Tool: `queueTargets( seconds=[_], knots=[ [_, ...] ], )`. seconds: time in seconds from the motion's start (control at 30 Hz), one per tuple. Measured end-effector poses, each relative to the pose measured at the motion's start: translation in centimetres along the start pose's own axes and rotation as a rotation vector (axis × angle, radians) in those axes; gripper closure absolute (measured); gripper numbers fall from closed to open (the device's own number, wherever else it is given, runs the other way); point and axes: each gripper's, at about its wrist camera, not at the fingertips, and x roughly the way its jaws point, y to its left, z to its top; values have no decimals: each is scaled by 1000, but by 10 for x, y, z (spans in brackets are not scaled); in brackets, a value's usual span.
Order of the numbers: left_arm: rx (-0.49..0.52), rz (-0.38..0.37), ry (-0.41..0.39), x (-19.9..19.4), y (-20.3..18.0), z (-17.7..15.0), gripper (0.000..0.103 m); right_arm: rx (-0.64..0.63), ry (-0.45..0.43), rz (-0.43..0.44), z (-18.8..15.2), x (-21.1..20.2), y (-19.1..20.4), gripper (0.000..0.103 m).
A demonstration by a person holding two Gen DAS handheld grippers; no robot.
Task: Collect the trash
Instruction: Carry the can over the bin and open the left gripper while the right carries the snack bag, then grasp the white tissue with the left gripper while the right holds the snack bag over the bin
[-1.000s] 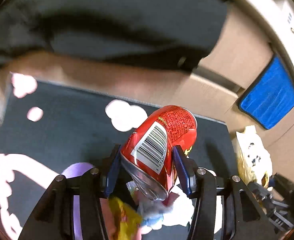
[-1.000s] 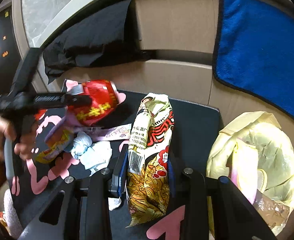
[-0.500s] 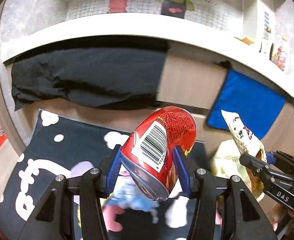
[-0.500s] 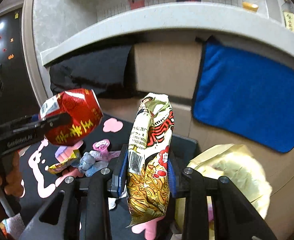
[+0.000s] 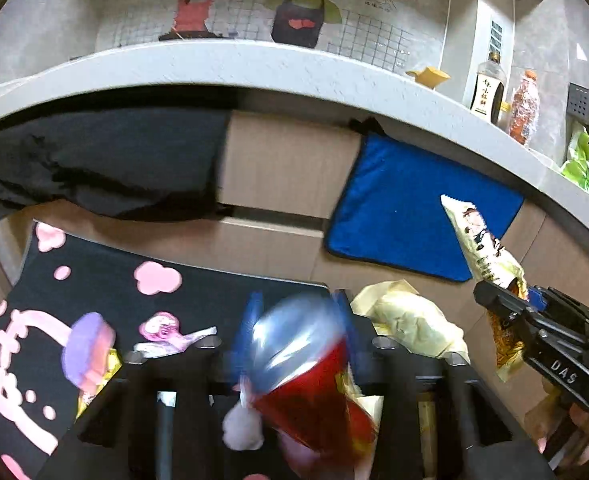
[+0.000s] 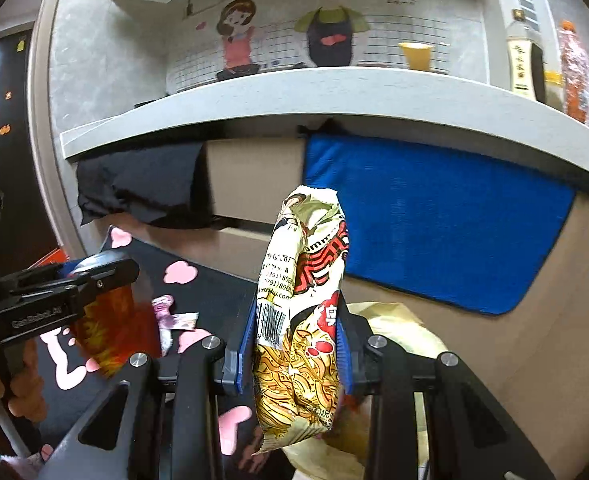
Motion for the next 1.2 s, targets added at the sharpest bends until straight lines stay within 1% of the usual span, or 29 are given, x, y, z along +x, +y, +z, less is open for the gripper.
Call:
queueTargets(
  seconds=[0.03,0.07,0.1,0.17,0.23,0.27,0.43,0.53,0.67,0.73,0.77,0.8,0.83,0.87,0.9,1.0,1.07,1.2],
  knots=[
    [-2,10,9,11,0,-2,87,17,0,1,-1,2,-7,72],
    [-5,34,21,21,2,-5,89,30,2,3,-2,3,-11,72],
    [-15,52,40,32,7,-9,90,49,12,7,-3,7,-16,72],
    [-56,63,112,54,24,-21,92,66,23,21,-11,13,-21,72],
    [-106,62,166,65,40,-31,92,72,39,11,-19,18,-23,72],
    [-117,58,178,66,46,-34,92,77,47,16,-23,20,-23,72],
    [-93,33,156,55,59,-34,92,95,75,21,-36,28,-19,72],
    [-100,16,149,52,63,-33,91,75,84,21,-41,29,-13,72],
    [-82,-24,170,49,62,-38,90,65,92,12,-43,32,-8,72],
    [-71,-45,181,45,61,-42,87,73,92,11,-44,33,-7,72],
    [-66,-62,189,43,60,-45,81,76,94,11,-45,34,-6,72],
    [-63,-77,196,41,60,-47,72,76,96,14,-46,35,-5,72],
    [-63,-97,204,40,59,-51,68,75,98,17,-47,35,-3,72],
    [-66,-120,213,38,58,-54,61,71,101,19,-48,36,-1,72],
    [-69,-140,225,38,58,-57,58,68,102,21,-49,35,0,72],
    [-85,-207,271,38,55,-65,53,64,103,28,-51,36,4,72],
    [-78,-212,281,37,51,-68,52,72,100,31,-52,34,4,72],
    [-56,-192,291,37,47,-73,52,73,103,28,-55,31,4,72]
  ],
)
